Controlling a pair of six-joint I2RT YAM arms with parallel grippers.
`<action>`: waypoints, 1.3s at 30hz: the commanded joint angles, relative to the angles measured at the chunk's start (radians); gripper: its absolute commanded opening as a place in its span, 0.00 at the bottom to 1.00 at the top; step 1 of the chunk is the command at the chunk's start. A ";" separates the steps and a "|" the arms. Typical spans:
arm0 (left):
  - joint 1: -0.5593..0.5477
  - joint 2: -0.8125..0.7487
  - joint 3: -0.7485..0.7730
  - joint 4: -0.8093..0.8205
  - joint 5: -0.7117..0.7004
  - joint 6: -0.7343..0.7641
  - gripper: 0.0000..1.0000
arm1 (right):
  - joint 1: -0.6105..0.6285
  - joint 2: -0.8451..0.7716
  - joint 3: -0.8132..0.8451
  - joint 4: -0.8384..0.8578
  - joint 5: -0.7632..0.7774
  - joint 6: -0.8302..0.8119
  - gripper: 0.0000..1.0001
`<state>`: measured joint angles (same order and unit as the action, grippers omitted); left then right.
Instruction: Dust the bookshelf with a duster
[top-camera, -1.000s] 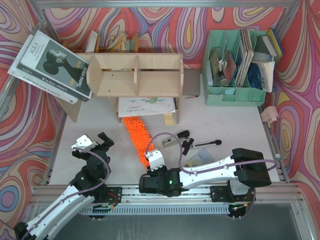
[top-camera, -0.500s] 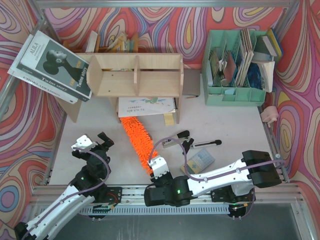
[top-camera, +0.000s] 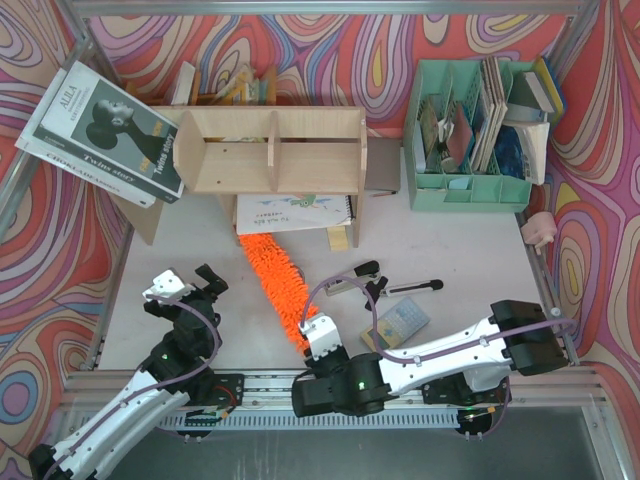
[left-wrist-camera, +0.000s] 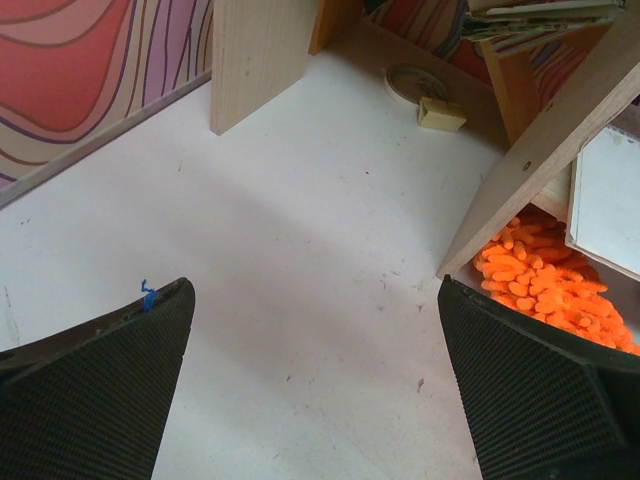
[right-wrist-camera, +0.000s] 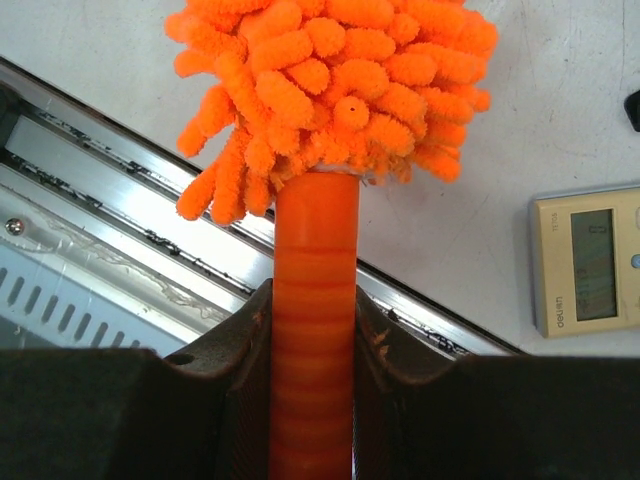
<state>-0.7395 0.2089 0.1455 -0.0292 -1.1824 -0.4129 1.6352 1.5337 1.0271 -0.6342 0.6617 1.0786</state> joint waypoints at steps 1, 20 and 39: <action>0.006 -0.014 -0.004 -0.011 -0.004 -0.010 0.99 | 0.046 0.024 0.079 -0.046 0.082 -0.001 0.00; 0.006 -0.006 -0.003 -0.009 -0.005 -0.010 0.98 | 0.101 -0.027 0.021 -0.119 0.040 0.073 0.00; 0.006 -0.046 0.014 -0.098 -0.078 -0.052 0.98 | 0.169 -0.025 0.085 -0.120 0.139 0.036 0.00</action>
<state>-0.7387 0.1955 0.1471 -0.0544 -1.1942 -0.4248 1.7805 1.5513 1.1336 -0.8379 0.7204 1.1667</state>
